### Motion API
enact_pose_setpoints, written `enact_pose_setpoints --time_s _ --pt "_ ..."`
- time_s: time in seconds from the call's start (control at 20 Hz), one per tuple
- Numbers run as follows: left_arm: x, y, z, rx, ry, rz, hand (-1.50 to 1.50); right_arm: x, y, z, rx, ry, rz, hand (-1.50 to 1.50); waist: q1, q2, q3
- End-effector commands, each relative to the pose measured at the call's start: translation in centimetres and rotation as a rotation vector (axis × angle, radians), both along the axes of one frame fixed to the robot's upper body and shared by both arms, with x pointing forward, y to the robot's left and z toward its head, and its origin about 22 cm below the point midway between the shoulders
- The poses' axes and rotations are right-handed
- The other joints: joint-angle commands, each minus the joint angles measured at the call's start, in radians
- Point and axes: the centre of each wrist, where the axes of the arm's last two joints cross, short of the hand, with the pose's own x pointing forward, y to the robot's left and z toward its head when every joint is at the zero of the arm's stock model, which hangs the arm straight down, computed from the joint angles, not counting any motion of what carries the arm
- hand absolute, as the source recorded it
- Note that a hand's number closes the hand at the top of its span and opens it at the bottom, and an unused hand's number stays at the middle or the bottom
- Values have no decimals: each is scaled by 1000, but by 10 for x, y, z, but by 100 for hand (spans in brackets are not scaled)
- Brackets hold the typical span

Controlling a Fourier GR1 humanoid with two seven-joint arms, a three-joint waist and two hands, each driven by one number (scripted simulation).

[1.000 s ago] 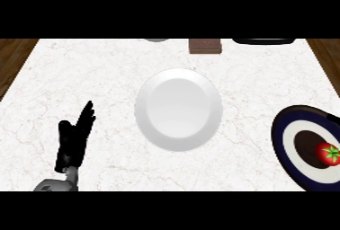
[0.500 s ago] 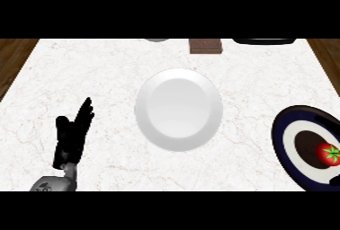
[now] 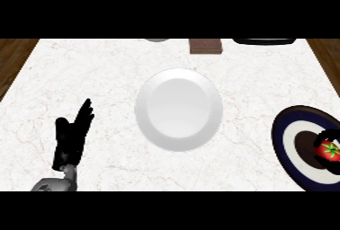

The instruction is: Pick the tomato from the plate and place it in the plate

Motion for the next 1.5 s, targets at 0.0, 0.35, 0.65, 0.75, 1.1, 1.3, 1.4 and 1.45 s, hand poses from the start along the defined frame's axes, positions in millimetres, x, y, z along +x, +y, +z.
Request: enact_pose_setpoints --time_s 0.0,0.35,0.65,0.75,1.1,1.3,1.4,1.45 --pt "-1 35 -4 -2 -10 2 0 9 6 -4 -24 -35 -7 150 0 1 1" --pt "-10 12 -2 0 10 2 0 24 49 8 -33 -228 -52 150 -15 -6 -2" --pt "5 -12 5 3 -2 -92 0 79 289 -9 116 -320 378 150 102 -4 -8" --pt "-2 -13 -4 5 21 -80 0 75 349 3 128 -376 380 150 84 -11 -6" --pt "6 -18 3 10 15 -52 0 45 423 70 199 -568 218 150 42 -13 0" --pt "-4 -6 3 -7 7 -18 0 21 451 105 179 -614 98 150 21 -10 0" --pt "0 -22 4 -15 5 -13 0 12 463 117 176 -594 37 150 18 -8 0" --pt "-2 -14 0 0 7 -16 0 25 466 130 154 -613 -2 150 18 -4 0"
